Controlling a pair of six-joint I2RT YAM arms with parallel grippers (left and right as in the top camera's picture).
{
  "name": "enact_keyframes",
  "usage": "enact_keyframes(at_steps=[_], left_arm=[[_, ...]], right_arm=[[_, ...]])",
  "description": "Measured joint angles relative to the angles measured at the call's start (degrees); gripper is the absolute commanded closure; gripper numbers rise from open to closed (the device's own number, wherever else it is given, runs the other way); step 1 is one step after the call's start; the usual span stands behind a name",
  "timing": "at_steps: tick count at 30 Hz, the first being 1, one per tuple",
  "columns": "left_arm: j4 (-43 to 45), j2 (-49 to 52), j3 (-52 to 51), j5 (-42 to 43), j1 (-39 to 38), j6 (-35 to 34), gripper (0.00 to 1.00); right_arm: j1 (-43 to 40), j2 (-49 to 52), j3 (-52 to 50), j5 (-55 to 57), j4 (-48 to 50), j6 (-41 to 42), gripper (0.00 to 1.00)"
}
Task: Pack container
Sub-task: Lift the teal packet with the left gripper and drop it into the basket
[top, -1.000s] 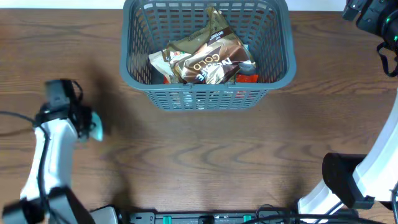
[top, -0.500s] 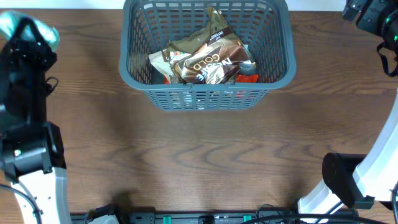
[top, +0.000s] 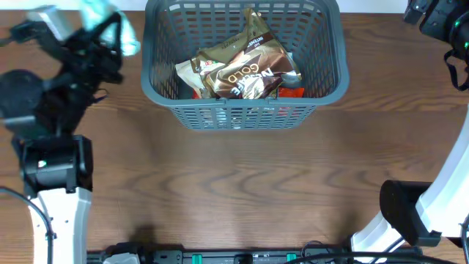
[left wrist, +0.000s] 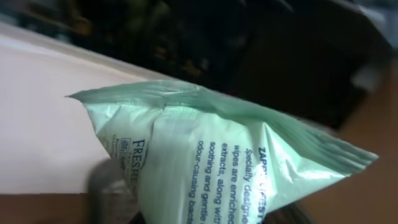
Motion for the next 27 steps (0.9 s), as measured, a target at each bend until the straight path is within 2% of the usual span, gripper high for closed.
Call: enact_keyframes(at_steps=[6,13,19,27], left_arm=[[-0.5,3.5,0.0,1.2,-7.2,9.1,0.94],[-0.6,10.5,0.0,1.3,-13.5,15.8,0.94],[-0.6,16.9,0.0,1.2,-16.5,19.2,0.94],[-1.1,22.4,0.0,1.2,-16.6,20.2,0.93]], right_arm=[[0.0,0.0,0.0,0.0,0.0,0.0,0.01],[0.0,0.0,0.0,0.0,0.0,0.0,0.01],[0.0,0.0,0.0,0.0,0.0,0.0,0.01],[0.0,0.0,0.0,0.0,0.0,0.0,0.01]])
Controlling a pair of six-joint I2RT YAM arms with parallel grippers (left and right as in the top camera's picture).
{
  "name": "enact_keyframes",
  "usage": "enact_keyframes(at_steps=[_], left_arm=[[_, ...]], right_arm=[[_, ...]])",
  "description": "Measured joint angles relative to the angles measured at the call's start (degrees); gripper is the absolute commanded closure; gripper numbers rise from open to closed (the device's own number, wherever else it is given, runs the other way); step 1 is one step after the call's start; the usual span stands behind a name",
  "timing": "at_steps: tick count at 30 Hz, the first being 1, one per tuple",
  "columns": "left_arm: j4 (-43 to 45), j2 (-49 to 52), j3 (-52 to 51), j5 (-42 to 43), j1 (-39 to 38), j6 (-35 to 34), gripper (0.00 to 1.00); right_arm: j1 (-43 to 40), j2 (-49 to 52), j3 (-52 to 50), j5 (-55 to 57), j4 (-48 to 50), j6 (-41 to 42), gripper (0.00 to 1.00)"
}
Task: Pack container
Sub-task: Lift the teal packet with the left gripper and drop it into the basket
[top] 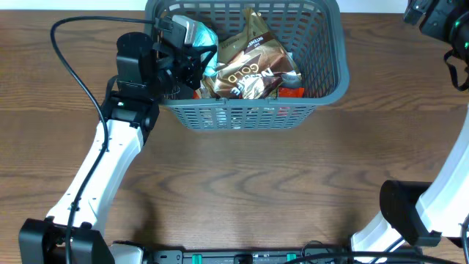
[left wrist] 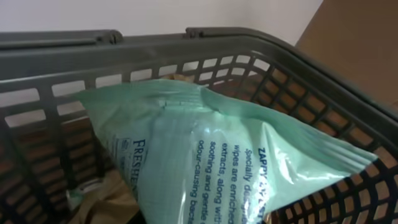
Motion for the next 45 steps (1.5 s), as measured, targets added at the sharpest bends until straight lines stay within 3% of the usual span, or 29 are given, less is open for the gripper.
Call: enact_keyframes(at_steps=[1,2,3,4,16,25,31,38,45], left_arm=[[0.1,0.0,0.0,0.0,0.0,0.1,0.83],[0.2,0.0,0.0,0.0,0.0,0.3,0.63],[0.5,0.0,0.0,0.0,0.0,0.6,0.38],[0.5,0.0,0.0,0.0,0.0,0.5,0.02],[0.6,-1.4,0.0,0.0,0.1,0.6,0.02],[0.1,-10.8,0.0,0.0,5.0,-1.0,0.01],[-9.9,-18.8,0.3,-5.1,12.2,-1.1,0.02],[-29.9,-25.8,0.9,-18.9,21.3,3.5,0.01],[-32.6,-26.5,0.9,-23.4,22.7,6.2,0.01]], right_arm=[[0.0,0.0,0.0,0.0,0.0,0.0,0.01],[0.0,0.0,0.0,0.0,0.0,0.0,0.01],[0.0,0.0,0.0,0.0,0.0,0.0,0.01],[0.0,0.0,0.0,0.0,0.0,0.0,0.01],[0.0,0.0,0.0,0.0,0.0,0.0,0.01],[0.0,0.0,0.0,0.0,0.0,0.0,0.01],[0.0,0.0,0.0,0.0,0.0,0.0,0.01],[0.0,0.0,0.0,0.0,0.0,0.0,0.01],[0.0,0.0,0.0,0.0,0.0,0.0,0.01]])
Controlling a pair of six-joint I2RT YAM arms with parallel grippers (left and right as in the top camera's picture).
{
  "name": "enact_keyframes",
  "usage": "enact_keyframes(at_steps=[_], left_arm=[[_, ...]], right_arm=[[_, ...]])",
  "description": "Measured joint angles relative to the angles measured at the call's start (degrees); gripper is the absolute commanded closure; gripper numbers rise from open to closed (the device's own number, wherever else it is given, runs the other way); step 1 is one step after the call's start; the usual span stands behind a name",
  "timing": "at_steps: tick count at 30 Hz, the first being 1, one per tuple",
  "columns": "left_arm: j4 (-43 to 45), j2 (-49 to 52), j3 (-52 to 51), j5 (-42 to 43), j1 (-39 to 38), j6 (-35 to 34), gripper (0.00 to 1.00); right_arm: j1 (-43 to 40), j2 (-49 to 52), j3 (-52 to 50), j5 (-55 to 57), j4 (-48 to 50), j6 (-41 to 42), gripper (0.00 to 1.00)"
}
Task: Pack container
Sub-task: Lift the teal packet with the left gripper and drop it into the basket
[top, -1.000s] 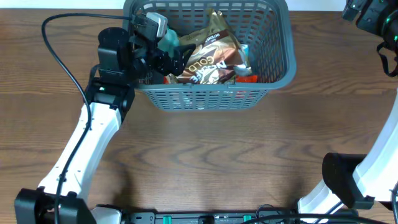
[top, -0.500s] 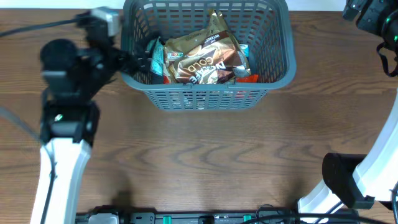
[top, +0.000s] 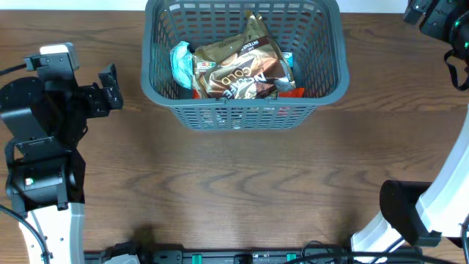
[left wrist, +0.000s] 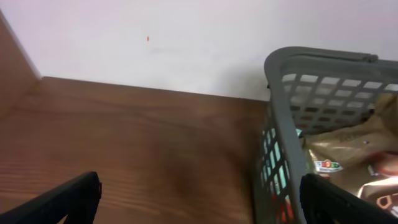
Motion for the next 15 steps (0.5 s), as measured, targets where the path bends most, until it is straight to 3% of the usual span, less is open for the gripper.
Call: enact_keyframes(at_steps=[15], left_arm=[[-7.9,0.0,0.0,-1.0,0.0,0.4,0.01]], right_arm=[[0.0,0.0,0.0,0.0,0.0,0.0,0.01]])
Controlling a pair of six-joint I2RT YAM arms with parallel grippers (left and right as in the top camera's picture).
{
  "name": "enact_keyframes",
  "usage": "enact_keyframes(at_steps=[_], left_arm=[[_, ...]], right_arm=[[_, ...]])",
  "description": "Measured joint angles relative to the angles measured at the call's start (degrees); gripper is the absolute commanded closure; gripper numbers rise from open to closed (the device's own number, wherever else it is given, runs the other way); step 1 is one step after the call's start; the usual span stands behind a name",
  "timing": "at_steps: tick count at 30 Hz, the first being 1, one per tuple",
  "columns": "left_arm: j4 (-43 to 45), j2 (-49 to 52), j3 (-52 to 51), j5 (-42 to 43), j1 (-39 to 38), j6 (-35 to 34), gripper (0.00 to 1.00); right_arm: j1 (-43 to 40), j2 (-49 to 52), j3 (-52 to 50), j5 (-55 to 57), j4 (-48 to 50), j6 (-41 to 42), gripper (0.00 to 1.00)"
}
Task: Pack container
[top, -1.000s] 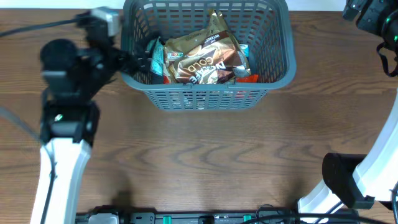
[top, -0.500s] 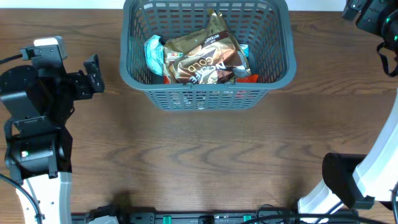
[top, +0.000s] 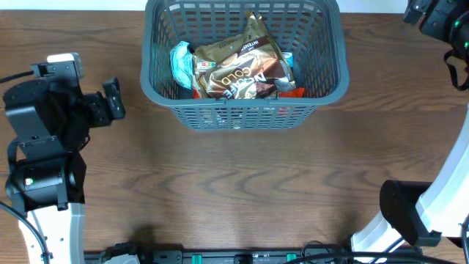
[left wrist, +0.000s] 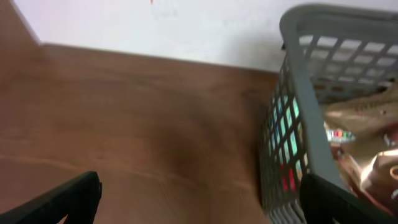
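Note:
The grey slatted basket (top: 242, 116) stands at the table's far middle; its left wall (left wrist: 311, 81) fills the right of the left wrist view. Inside lie a brown coffee pouch (top: 245, 66), a pale green wipes pack (top: 180, 60) against the left wall, and red packets under the pouch. My left gripper (top: 117, 99) hovers over bare wood left of the basket, open, with its black fingertips (left wrist: 68, 202) wide apart and nothing between them. The right arm (top: 440, 20) sits at the far right corner, and its fingers cannot be made out.
Brown wooden table (top: 242, 191) runs in front of and beside the basket. A pale wall (left wrist: 155, 31) rises behind the table's far edge. The right arm's base (top: 407, 213) stands at the near right, and the left arm's base (top: 44, 176) at the near left.
My left gripper has shifted slightly toward the basket and the near side, still open and empty. The basket's contents have not moved.
My left gripper first held the green wipes pack raised at the far left of the table. Then it held the pack over the basket's left side. Later the pack lay inside the basket and the gripper was open, back left of the basket, where it stays.

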Motion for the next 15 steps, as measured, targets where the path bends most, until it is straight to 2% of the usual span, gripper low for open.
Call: enact_keyframes(at_steps=[15], left_arm=[[-11.3,0.0,0.0,0.0,0.0,0.2,0.01]], right_arm=[[0.0,0.0,0.0,0.0,0.0,0.0,0.01]])
